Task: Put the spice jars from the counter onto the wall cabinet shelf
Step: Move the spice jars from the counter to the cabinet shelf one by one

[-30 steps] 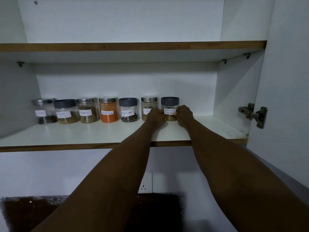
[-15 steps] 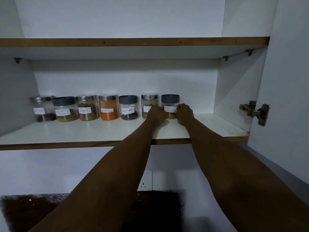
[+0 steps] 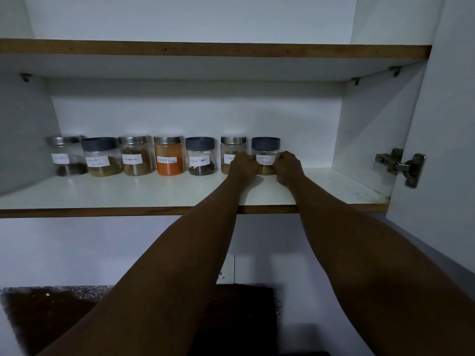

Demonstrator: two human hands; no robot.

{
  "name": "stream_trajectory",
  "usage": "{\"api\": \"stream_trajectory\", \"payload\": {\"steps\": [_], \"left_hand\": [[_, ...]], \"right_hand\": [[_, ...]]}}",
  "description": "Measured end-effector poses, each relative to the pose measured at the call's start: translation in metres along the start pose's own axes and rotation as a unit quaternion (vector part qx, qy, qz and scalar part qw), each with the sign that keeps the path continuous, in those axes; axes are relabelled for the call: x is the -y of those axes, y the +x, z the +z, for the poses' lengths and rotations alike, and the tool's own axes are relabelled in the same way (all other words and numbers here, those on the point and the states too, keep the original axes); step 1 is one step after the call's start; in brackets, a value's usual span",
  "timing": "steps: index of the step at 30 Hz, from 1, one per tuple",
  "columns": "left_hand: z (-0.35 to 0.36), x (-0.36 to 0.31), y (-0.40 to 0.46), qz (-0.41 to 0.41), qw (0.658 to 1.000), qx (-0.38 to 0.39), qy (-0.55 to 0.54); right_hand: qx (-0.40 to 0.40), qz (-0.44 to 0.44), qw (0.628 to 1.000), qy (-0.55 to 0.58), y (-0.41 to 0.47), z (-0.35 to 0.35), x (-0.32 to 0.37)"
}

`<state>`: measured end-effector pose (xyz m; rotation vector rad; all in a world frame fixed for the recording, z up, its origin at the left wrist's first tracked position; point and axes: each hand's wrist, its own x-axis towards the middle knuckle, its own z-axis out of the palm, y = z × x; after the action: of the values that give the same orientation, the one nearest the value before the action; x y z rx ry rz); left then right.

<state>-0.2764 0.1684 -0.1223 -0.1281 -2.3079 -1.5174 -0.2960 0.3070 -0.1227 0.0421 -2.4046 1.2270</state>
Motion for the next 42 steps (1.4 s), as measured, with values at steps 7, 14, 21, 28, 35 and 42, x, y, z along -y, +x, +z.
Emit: {"api": "stream_trajectory", "payload": {"steps": [7, 14, 21, 28, 35, 42], "left_hand": [[-0.01, -0.017, -0.04, -0.028, 0.999, -0.006, 0.042], [-0.054, -0.013, -0.151, 0.116, 0.993, 0.032, -0.02], [-0.092, 0.08, -0.232, 0.182, 0.963, -0.136, -0.146], [-0.151, 0.236, -0.3, -0.016, 0.987, -0.159, 0.001], [-0.187, 0.357, -0.395, -0.243, 0.963, -0.026, 0.114], [-0.197, 0.42, -0.438, -0.412, 0.896, 0.117, 0.12]], "right_hand": [[0.015, 0.041, 0.999, 0.006, -0.052, -0.018, 0.022], [-0.099, -0.09, 0.99, -0.041, -0.178, 0.009, 0.04], [-0.175, -0.254, 0.928, 0.208, -0.271, 0.104, 0.037], [0.09, -0.12, 0.967, 0.205, -0.372, 0.234, -0.004], [0.312, 0.038, 0.943, 0.107, -0.485, 0.314, -0.062], [0.479, 0.138, 0.863, -0.078, -0.535, 0.35, -0.105]]}}
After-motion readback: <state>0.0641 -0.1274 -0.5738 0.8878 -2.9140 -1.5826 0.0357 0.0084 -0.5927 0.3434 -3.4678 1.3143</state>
